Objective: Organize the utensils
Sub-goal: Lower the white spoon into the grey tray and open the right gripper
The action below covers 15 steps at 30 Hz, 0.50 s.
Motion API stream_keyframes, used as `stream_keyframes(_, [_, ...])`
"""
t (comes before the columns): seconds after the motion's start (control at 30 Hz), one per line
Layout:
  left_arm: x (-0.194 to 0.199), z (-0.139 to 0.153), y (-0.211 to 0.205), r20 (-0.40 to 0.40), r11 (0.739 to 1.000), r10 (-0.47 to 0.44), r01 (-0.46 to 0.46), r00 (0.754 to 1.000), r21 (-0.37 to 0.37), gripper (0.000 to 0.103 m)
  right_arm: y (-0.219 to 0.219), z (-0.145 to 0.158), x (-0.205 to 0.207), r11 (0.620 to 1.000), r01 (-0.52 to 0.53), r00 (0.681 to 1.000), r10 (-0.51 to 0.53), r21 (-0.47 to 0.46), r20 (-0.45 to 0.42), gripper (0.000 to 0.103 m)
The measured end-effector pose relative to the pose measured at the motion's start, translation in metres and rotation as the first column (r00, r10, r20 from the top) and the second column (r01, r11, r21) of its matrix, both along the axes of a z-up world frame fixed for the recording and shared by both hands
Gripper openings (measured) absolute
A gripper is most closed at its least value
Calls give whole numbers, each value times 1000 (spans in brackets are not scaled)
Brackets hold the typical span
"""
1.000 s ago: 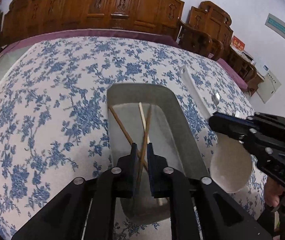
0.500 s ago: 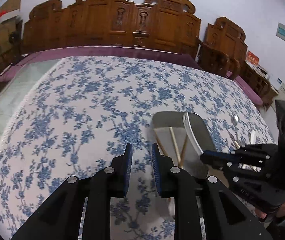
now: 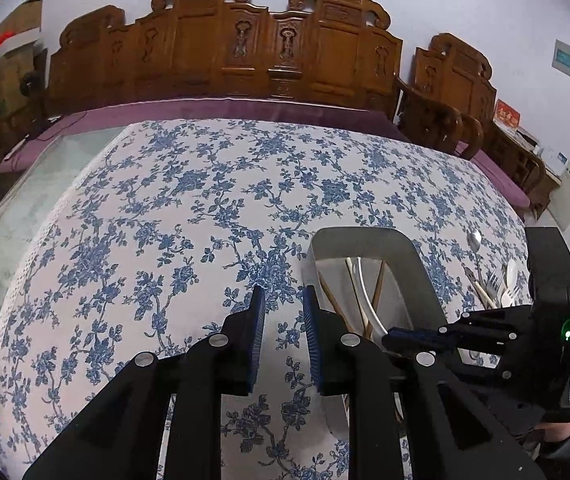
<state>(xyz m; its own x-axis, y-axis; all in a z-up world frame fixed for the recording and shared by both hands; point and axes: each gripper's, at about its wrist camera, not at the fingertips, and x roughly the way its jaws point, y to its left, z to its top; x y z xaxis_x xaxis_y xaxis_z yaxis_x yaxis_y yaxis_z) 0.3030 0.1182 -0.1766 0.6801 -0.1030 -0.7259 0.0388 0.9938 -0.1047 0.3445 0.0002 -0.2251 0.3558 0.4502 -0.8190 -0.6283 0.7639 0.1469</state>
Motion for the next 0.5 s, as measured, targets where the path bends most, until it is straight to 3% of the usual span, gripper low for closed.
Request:
stream_keyframes(0.3, [-1,0,-1,3,1000,0,0,1000,0,18,-2,1,-3,1000,8,1000,-8,1,5,5])
stream_keyframes(0.5, [-2,1,-8,9,1000,-14,14,1000,2,18,-27,25,-9,998,37,998,-39,57,40,5])
